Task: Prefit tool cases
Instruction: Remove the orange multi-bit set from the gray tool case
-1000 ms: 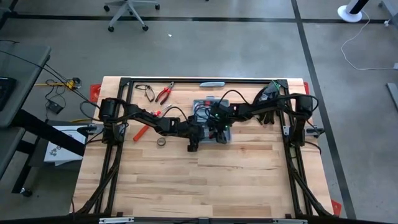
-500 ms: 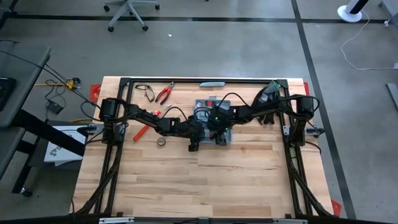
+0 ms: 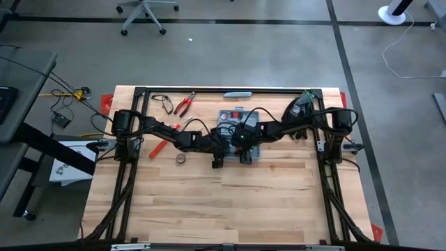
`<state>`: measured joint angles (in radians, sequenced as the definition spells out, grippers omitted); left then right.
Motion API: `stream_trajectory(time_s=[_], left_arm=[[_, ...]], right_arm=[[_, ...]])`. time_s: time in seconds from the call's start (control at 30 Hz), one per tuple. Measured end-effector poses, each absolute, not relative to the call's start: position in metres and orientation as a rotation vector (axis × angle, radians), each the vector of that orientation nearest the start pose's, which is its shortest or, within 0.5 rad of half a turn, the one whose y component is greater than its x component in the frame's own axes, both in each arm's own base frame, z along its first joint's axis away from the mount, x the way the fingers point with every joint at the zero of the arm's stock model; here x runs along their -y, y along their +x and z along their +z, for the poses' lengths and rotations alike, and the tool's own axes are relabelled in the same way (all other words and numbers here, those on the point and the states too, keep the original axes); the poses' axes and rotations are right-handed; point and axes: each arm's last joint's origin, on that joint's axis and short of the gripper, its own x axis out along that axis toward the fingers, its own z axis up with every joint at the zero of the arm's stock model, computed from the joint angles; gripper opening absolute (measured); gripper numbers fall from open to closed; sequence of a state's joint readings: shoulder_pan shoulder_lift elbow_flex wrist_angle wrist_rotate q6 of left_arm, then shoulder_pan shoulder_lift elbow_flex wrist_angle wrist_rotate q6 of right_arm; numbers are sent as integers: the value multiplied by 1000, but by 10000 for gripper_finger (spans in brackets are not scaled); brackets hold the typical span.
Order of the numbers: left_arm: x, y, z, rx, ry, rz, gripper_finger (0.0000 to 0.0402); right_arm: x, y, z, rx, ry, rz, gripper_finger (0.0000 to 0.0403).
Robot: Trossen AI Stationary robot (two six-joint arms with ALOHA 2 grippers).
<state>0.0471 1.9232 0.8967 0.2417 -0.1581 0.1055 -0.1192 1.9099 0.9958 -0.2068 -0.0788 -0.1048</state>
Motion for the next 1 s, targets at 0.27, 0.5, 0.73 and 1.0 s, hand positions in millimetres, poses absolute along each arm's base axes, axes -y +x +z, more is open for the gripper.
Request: stream_trajectory(time_s=[0.27,0.5,0.73,1.0], left_arm=[[-21,357,105,-795,142,151,126],[-21,357,104,-799,144,154,126],[-21,357,104,-804,144,156,126],[-21,358,95,-810,129,163,126]], right_arm=[[38,343,109,-1135,58,-31,96],[28,344,111,-1136,3,-66,67],[26,341,124,-1110,6,-79,67],[26,333,147,-1085,-51,-141,67]])
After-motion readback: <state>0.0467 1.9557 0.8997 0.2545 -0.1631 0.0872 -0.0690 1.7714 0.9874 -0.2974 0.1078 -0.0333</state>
